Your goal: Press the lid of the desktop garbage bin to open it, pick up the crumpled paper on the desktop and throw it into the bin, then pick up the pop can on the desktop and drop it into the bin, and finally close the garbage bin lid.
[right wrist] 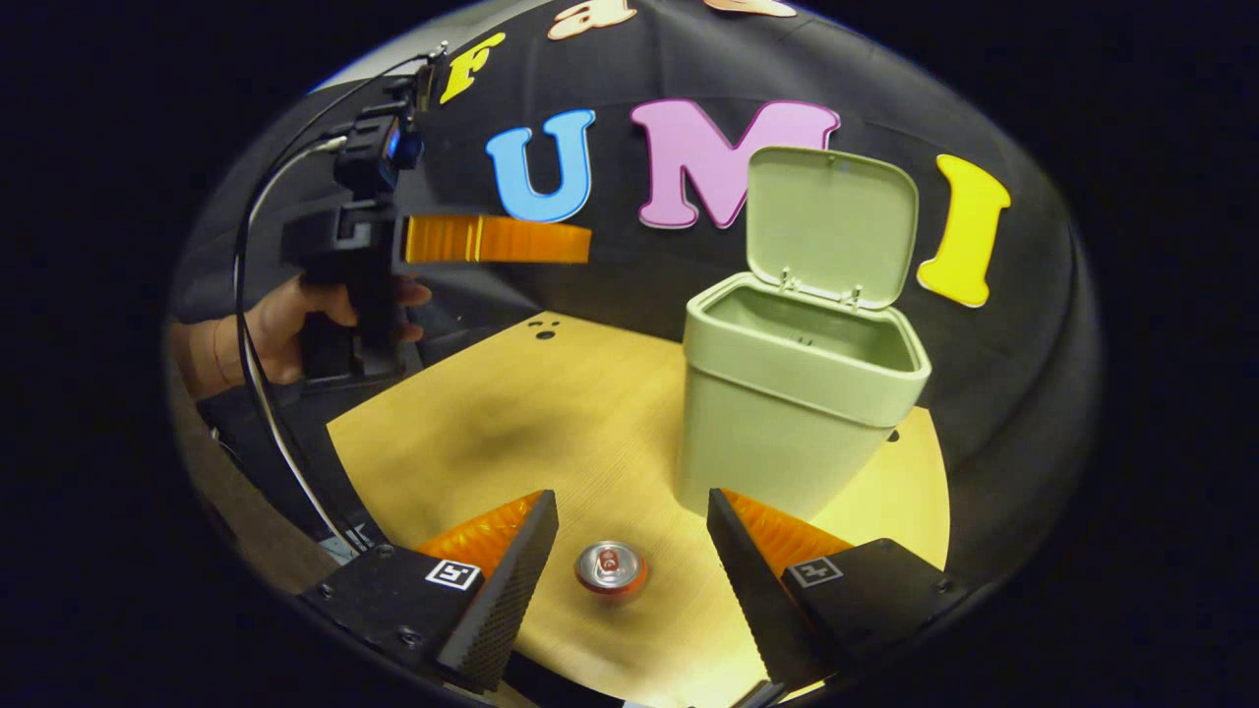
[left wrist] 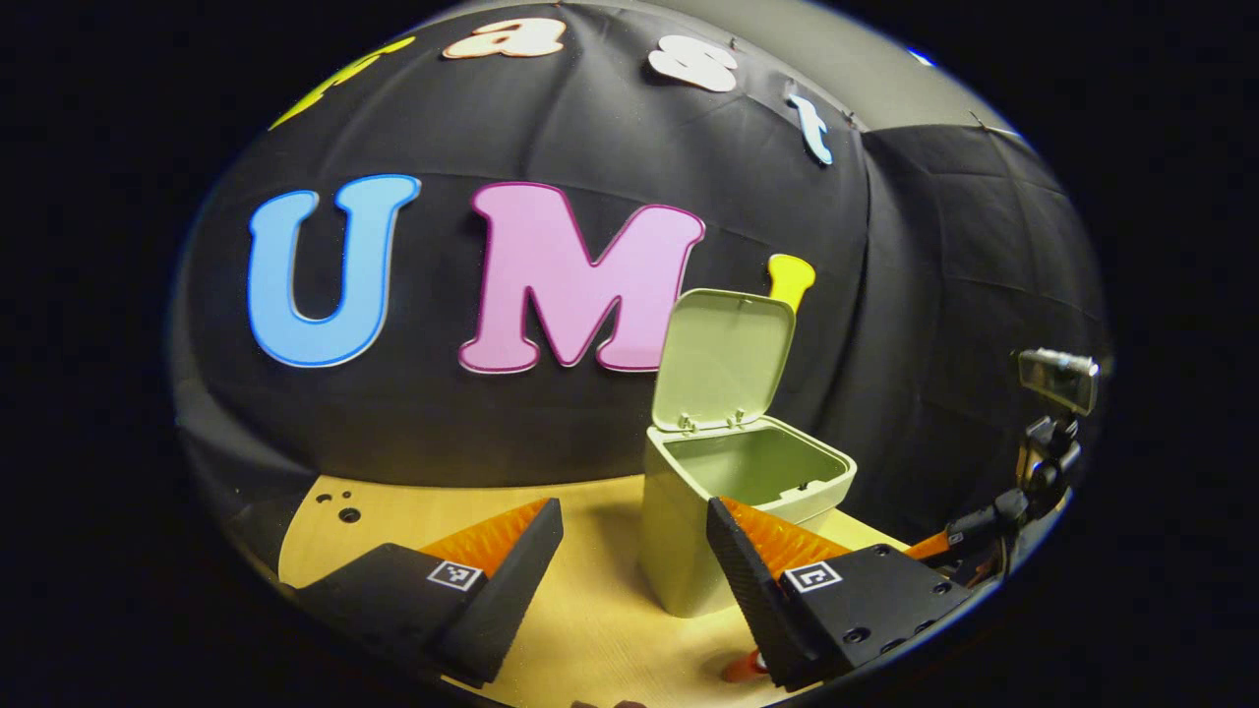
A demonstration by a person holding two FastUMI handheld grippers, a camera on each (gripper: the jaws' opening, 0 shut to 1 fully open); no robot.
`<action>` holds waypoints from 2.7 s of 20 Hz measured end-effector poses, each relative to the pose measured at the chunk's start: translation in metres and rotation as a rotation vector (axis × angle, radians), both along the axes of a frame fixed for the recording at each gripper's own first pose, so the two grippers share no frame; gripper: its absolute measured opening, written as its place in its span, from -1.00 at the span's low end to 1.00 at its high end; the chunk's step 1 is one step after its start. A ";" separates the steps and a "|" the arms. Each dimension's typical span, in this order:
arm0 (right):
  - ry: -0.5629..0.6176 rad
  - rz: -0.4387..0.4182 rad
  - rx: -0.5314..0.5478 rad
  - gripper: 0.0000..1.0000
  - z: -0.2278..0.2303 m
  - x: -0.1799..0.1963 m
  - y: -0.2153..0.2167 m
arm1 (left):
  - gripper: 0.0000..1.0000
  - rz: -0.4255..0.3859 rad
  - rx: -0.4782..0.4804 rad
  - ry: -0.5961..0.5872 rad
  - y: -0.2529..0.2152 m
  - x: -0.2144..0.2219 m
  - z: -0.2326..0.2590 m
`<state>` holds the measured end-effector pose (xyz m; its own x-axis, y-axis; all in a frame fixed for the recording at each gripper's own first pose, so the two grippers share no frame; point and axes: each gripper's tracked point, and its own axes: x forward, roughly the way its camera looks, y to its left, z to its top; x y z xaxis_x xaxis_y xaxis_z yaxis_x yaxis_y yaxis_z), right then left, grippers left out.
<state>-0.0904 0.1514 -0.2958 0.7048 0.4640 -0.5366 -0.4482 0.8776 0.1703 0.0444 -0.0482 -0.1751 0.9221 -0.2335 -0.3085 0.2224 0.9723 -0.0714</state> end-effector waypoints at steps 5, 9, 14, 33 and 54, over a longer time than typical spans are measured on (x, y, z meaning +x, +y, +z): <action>0.081 0.052 -0.028 0.94 -0.042 -0.007 0.016 | 0.91 0.074 -0.017 0.030 0.031 -0.031 -0.010; 0.138 0.082 -0.063 0.94 -0.070 -0.013 0.028 | 0.91 0.147 -0.039 0.060 0.055 -0.046 -0.020; 0.198 0.100 -0.112 0.94 -0.103 -0.020 0.024 | 0.91 0.197 -0.045 0.069 0.076 -0.058 -0.022; 0.242 0.077 -0.128 0.56 -0.101 -0.010 0.017 | 0.90 0.241 -0.026 0.098 0.095 -0.062 -0.034; -0.181 -0.103 0.100 0.64 0.135 0.125 -0.046 | 0.90 0.200 -0.022 0.093 0.062 -0.045 -0.034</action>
